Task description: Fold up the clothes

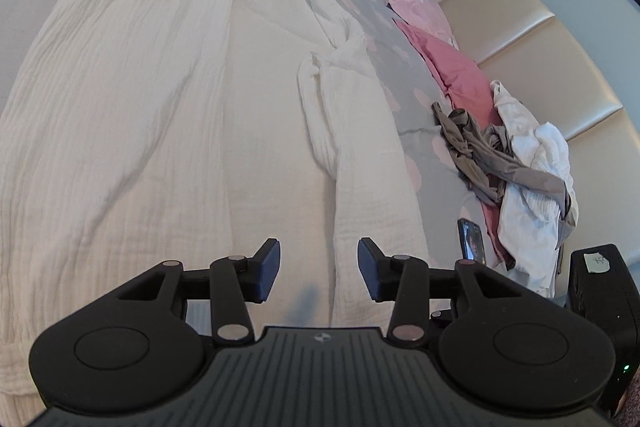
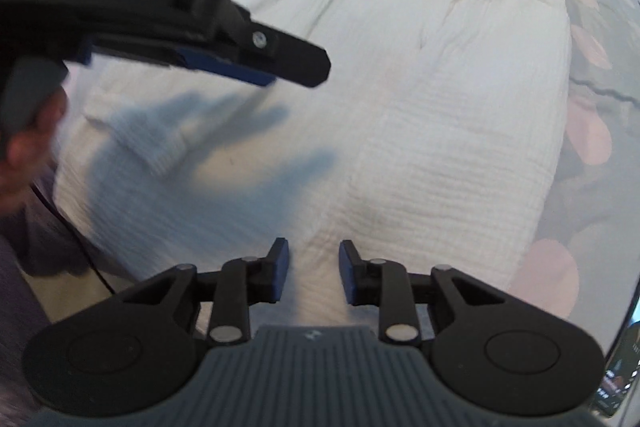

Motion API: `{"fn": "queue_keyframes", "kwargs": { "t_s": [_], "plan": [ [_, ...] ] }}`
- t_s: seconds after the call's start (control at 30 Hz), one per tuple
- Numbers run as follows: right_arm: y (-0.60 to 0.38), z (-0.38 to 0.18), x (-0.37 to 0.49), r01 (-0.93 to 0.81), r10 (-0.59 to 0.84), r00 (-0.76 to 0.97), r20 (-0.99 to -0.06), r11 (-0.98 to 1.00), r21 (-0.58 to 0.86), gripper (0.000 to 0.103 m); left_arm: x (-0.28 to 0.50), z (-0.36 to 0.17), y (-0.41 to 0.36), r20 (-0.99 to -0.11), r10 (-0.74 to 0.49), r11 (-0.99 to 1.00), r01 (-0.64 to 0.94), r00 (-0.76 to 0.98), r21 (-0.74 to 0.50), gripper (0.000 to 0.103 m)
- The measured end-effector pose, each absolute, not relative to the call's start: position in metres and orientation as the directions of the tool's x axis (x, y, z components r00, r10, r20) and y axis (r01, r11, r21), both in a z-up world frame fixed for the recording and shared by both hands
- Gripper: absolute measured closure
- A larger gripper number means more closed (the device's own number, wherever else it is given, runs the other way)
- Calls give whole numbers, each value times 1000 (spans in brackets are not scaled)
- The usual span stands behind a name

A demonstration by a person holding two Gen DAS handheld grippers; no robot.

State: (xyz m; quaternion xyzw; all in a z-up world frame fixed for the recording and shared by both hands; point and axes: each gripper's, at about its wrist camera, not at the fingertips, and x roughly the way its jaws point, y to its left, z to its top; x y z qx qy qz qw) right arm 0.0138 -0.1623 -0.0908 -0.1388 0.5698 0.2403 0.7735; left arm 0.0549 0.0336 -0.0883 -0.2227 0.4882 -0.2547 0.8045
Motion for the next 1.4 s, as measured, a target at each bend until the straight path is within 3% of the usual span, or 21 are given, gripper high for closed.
{"fn": "queue_keyframes", "kwargs": {
  "t_s": [0.03, 0.07, 0.57, 0.67, 0.77, 0.83, 1.07, 1.4],
  "plan": [
    [-164, -90, 13, -533, 212, 239, -948, 844, 54, 89, 54, -88, 32, -676, -623, 777, 211, 393, -594, 63],
    [-166, -86, 13, -527, 205, 246, -947, 849, 46, 102, 53, -88, 29, -680, -620, 781, 232, 392, -579, 63],
    [-226, -38, 3, -353, 223, 350, -910, 931, 93, 102, 42, -93, -30, -752, -583, 774, 491, 308, -400, 63],
    [-230, -36, 3, -343, 232, 352, -907, 933, 106, 102, 45, -101, -43, -752, -586, 766, 507, 300, -395, 75],
    [-232, -38, 0, -335, 239, 356, -903, 935, 116, 102, 43, -105, -59, -758, -584, 746, 561, 291, -359, 77],
    [-234, -36, 0, -326, 247, 363, -898, 937, 126, 102, 40, -105, -67, -760, -579, 737, 589, 295, -332, 92],
    [-236, -18, -6, -338, 342, 376, -861, 916, 216, 102, 25, -86, -56, -729, -618, 728, 566, 295, -387, 97],
    [-212, -24, -8, -402, 426, 321, -846, 870, 285, 102, 13, -93, -30, -769, -576, 779, 473, 277, -413, 94]
  ]
}}
